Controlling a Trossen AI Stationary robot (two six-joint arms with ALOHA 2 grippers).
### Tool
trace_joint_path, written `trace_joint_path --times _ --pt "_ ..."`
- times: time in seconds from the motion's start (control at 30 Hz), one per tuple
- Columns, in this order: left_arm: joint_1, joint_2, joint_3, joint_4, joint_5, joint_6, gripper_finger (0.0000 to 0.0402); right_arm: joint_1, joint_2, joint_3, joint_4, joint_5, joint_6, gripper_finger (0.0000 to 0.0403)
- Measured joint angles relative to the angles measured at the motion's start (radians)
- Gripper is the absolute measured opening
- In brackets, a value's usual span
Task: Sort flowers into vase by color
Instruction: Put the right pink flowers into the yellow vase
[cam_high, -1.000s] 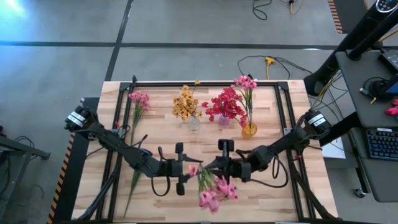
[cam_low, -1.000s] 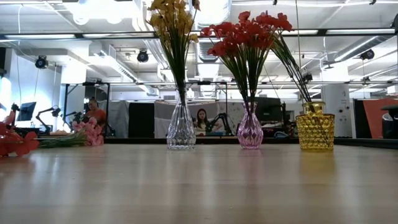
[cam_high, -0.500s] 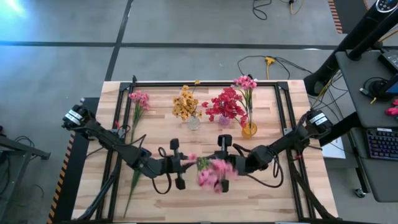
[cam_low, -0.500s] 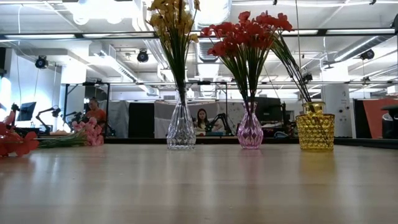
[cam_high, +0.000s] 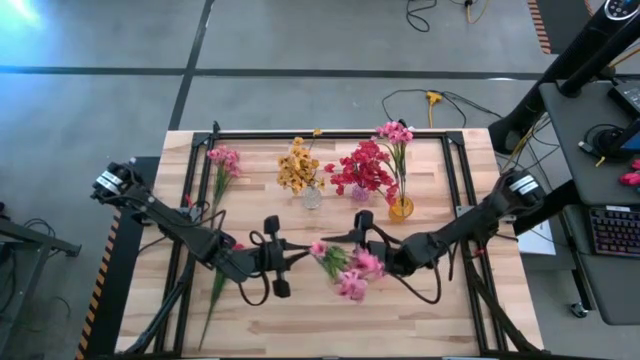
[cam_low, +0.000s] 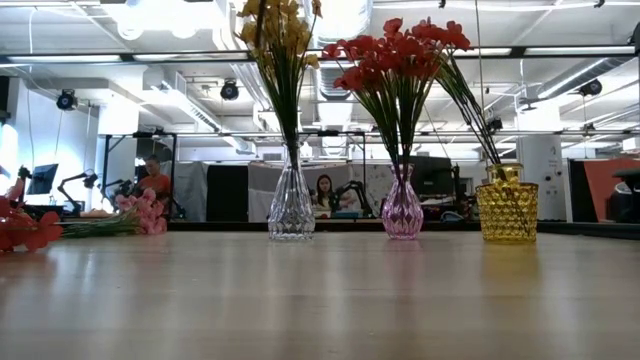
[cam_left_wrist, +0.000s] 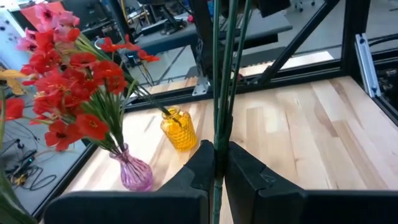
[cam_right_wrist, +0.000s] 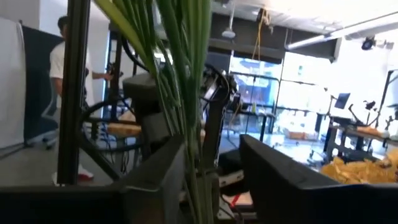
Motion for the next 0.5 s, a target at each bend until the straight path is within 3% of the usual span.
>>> trace_joint_path --times 0.2,0.5 --pt "-0.001 -0.004 0.0 -0.009 0.0 -0.007 0.0007 0.0 -0.015 0.0 -0.051 0.012 0.013 0.0214" --pt "-0.001 -0.004 0.0 -0.016 -0.003 -0.01 0.0007 0.0 -0.022 0.0 -0.14 0.035 0.065 0.0285"
